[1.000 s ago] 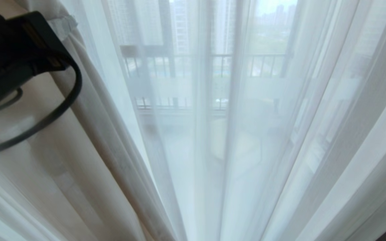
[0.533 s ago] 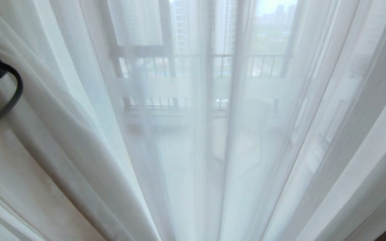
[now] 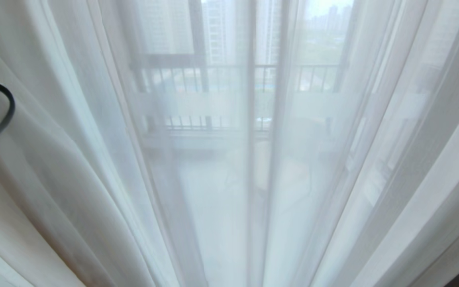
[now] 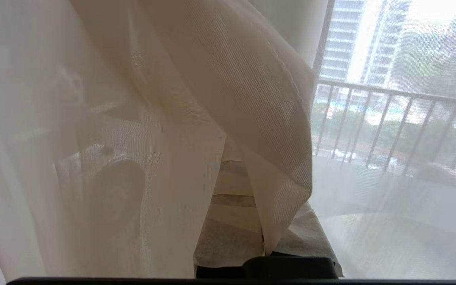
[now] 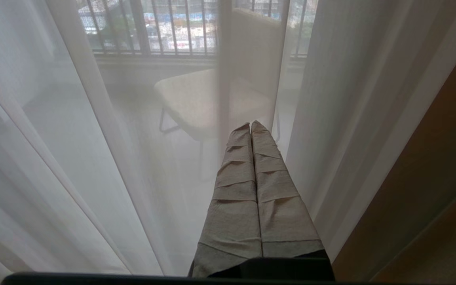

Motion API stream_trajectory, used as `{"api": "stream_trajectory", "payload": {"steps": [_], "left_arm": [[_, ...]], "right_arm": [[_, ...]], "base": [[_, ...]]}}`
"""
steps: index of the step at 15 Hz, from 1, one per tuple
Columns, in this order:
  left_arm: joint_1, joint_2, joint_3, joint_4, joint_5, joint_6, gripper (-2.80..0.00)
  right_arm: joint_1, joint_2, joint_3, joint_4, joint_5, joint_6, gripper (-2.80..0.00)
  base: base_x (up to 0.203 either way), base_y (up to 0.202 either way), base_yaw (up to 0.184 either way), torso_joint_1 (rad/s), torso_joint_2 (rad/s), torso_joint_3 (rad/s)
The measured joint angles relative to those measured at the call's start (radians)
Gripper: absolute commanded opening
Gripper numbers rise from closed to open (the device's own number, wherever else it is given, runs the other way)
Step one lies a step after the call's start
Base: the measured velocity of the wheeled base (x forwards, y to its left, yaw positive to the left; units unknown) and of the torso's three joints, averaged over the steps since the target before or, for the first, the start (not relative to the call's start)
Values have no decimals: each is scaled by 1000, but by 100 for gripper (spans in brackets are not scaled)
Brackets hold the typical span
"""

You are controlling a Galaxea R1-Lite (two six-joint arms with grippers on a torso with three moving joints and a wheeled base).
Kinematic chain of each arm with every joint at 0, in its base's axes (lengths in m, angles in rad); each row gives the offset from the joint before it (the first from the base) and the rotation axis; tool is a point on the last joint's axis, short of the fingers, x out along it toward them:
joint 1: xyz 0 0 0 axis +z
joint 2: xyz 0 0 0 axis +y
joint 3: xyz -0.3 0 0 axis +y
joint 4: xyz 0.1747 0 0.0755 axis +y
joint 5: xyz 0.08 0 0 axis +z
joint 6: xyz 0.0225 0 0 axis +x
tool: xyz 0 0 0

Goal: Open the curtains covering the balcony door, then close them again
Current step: Close the inner curtains on both sides

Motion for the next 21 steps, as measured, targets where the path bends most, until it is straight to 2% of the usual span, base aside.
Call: {"api": "stream_trajectory", "payload": {"steps": [3, 4, 5, 8, 14, 18, 21], "left_arm": [[3, 17, -2, -1, -1, 0, -280], [3, 22, -2, -1, -2, 0, -211], [3, 26, 0, -1, -2, 1, 0], [5, 32, 9, -1, -30, 0, 0], [5, -28, 46, 8, -29, 1, 0], [5, -152, 151, 24, -26, 3, 0], [5, -280, 243, 95, -26, 6, 0]], "right_arm": [[0, 0, 0, 0, 0, 0, -280], [0, 0, 0, 0, 0, 0, -280], [0, 0, 0, 0, 0, 0, -280], [0, 0, 0, 0, 0, 0, -280], [0, 0, 0, 0, 0, 0, -280], [0, 0, 0, 0, 0, 0, -280], [0, 0, 0, 0, 0, 0, -280]], "base": [[0, 0, 0, 0, 0, 0], [0, 0, 0, 0, 0, 0], [0, 0, 0, 0, 0, 0], [0, 0, 0, 0, 0, 0], [0, 0, 0, 0, 0, 0], [0, 0, 0, 0, 0, 0], [0, 0, 0, 0, 0, 0]]}}
